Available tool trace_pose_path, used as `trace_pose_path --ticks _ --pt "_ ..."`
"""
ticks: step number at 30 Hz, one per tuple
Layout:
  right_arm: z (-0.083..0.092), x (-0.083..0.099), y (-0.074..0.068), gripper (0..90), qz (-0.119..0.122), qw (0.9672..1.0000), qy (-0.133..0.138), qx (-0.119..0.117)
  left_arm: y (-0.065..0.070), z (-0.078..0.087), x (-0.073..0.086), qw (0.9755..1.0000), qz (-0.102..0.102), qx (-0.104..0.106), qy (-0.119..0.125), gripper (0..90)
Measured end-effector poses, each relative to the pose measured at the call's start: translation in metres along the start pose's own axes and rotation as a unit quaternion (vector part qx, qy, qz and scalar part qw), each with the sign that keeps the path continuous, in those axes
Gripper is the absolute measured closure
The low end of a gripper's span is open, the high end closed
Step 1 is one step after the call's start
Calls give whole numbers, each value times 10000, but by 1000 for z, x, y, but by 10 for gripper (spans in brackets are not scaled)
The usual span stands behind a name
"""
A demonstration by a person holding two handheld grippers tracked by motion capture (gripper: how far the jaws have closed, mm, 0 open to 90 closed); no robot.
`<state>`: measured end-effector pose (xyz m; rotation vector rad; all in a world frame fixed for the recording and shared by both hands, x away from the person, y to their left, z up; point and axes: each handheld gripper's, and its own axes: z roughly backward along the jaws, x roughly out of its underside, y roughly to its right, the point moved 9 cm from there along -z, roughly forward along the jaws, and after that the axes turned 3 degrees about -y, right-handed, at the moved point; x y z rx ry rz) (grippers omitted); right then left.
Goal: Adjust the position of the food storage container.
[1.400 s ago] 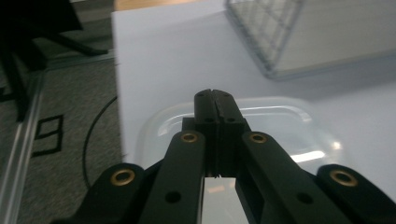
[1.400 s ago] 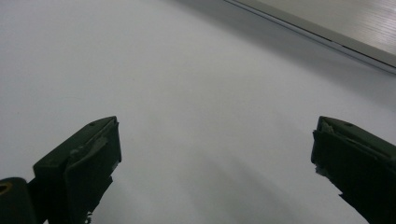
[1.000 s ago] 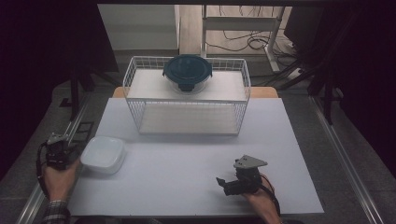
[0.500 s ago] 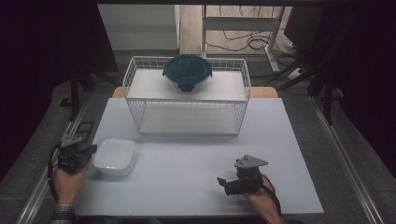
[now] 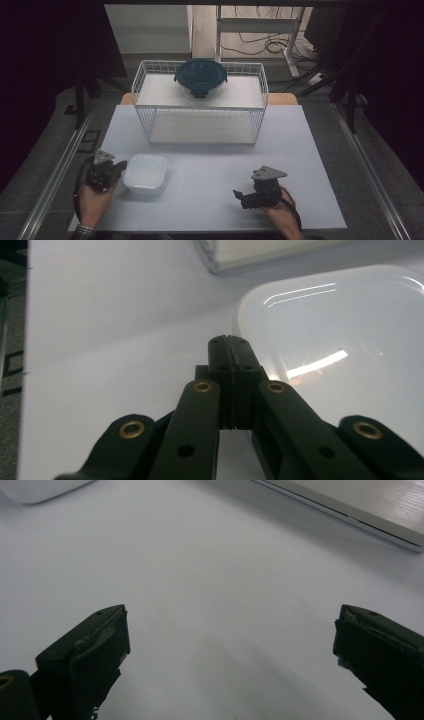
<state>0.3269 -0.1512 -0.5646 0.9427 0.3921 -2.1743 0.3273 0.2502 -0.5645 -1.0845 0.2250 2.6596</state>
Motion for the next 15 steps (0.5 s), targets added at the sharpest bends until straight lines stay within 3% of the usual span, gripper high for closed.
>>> trace_pose_path --ticks 2,8,13,15 --pt "0 0 0 13 -4 10000 -20 5 7 0 0 10000 -37 32 -5 900" --pt "-1 1 -1 13 59 10000 -42 1 31 -1 1 9991 -87 405 16 900" --pt "0 0 -1 13 49 10000 -11 -23 28 -1 8 9996 -5 244 -105 900" --pt "0 -1 -1 13 46 10000 12 -21 32 -3 11 9991 -20 373 -183 900"
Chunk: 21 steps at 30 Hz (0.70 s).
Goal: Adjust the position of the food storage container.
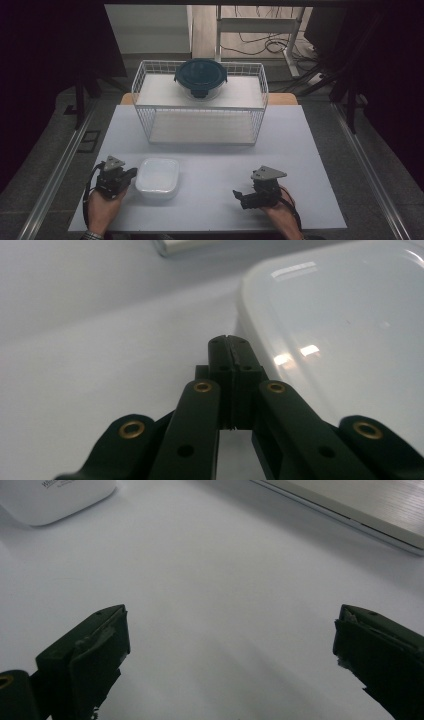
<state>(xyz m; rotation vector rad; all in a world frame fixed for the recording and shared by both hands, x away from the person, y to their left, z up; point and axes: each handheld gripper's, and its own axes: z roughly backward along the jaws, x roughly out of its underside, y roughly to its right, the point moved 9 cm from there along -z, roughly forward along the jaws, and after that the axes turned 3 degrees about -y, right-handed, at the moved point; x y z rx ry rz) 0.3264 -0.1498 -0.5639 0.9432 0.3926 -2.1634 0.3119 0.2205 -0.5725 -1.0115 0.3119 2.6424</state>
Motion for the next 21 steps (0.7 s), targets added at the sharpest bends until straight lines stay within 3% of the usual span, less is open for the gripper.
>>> trace_pose_path --ticks 5,9,21 --pt "1 -1 0 12 -13 10000 36 -7 13 -1 -1 9998 -63 166 -8 900" --pt "1 -1 0 12 -11 10000 27 -20 32 -6 -5 9992 -196 354 -15 900" --pt "-1 1 2 12 -38 10000 -32 -34 77 -20 -15 9954 -513 809 -14 900"
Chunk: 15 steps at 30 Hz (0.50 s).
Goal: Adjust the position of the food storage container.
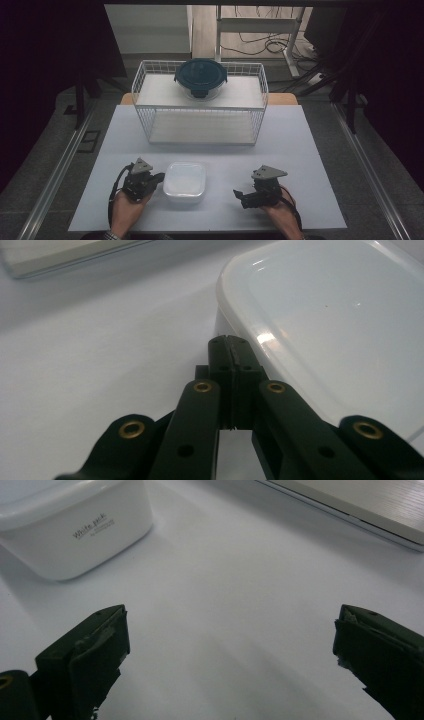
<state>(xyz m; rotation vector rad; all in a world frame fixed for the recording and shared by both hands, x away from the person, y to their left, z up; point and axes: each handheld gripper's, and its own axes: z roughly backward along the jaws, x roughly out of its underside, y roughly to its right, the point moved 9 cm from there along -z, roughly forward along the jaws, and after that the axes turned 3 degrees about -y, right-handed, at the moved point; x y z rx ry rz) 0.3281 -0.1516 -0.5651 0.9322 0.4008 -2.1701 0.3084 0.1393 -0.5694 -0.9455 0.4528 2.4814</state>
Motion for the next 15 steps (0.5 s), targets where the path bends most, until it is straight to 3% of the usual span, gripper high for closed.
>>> trace_pose_path --ticks 5,12,15 --pt "0 1 2 12 -30 10000 -7 19 17 -7 -2 9997 -136 205 -72 900" --pt "0 1 2 12 -48 10000 -24 1 49 -21 -5 9974 -484 499 -184 900" --pt "0 2 3 12 -62 10000 -35 28 45 -21 -6 9977 -504 414 -172 866"
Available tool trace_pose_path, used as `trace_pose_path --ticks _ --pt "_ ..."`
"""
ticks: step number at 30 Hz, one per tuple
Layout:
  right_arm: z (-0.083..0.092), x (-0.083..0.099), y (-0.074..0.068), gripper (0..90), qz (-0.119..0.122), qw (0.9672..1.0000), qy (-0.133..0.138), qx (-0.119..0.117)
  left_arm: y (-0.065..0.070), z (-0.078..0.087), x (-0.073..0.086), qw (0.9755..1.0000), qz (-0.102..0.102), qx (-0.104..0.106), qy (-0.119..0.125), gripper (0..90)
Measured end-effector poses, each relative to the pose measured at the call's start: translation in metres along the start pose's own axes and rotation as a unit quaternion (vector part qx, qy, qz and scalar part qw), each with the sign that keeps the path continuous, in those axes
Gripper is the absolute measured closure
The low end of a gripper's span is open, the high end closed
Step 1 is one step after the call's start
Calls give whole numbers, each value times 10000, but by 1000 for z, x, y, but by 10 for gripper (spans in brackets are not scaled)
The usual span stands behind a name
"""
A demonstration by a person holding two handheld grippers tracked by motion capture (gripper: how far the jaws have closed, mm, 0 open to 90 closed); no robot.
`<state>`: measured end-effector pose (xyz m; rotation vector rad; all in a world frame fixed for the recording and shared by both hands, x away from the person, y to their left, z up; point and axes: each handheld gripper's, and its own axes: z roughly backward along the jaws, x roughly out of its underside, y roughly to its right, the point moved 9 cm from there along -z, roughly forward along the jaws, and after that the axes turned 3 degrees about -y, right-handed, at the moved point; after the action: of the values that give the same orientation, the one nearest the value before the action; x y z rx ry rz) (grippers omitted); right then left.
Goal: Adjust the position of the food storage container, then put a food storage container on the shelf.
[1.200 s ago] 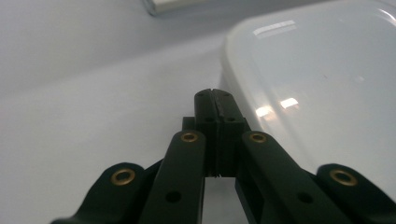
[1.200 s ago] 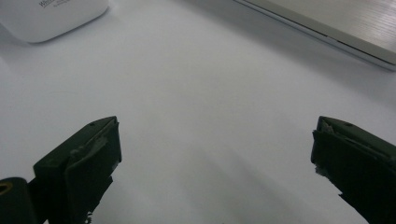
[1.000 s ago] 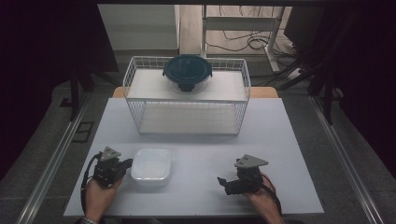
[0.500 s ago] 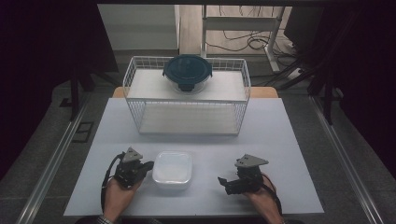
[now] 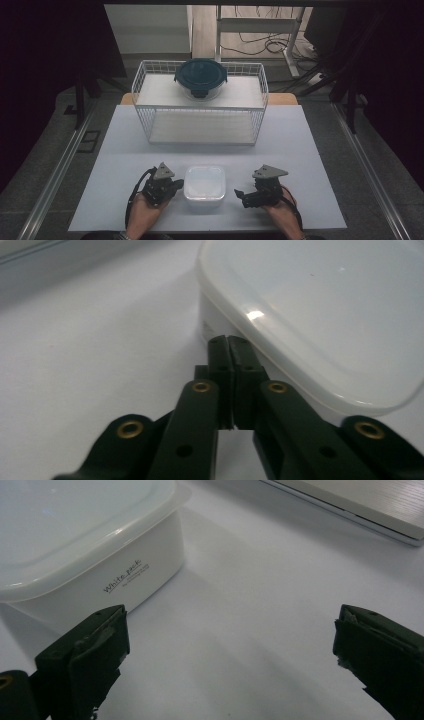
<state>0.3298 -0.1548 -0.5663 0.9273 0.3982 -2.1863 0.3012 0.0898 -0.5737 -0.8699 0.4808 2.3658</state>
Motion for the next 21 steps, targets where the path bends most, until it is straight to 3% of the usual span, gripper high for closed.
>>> trace_pose_path --ticks 3,6,7,10,14,17,21 --pt "1 1 3 11 2 10000 -12 36 -15 5 2 9997 116 -212 75 639" --pt "1 2 5 8 -17 10000 -89 29 -24 7 7 9995 268 -20 184 370" --pt "1 2 5 6 -41 9999 -107 6 -25 7 8 9995 245 42 178 332" --pt "3 0 4 5 -123 9999 -82 -69 -26 8 10 9994 178 204 198 254" --pt "4 -5 -4 21 -47 9995 -89 -292 -20 12 5 9979 169 535 332 160" --pt "3 -7 -14 37 -29 9981 -125 -607 -15 15 2 9968 105 701 380 116" --pt "6 -17 -25 37 -282 9947 4 -993 -11 19 -4 9947 112 886 520 83"
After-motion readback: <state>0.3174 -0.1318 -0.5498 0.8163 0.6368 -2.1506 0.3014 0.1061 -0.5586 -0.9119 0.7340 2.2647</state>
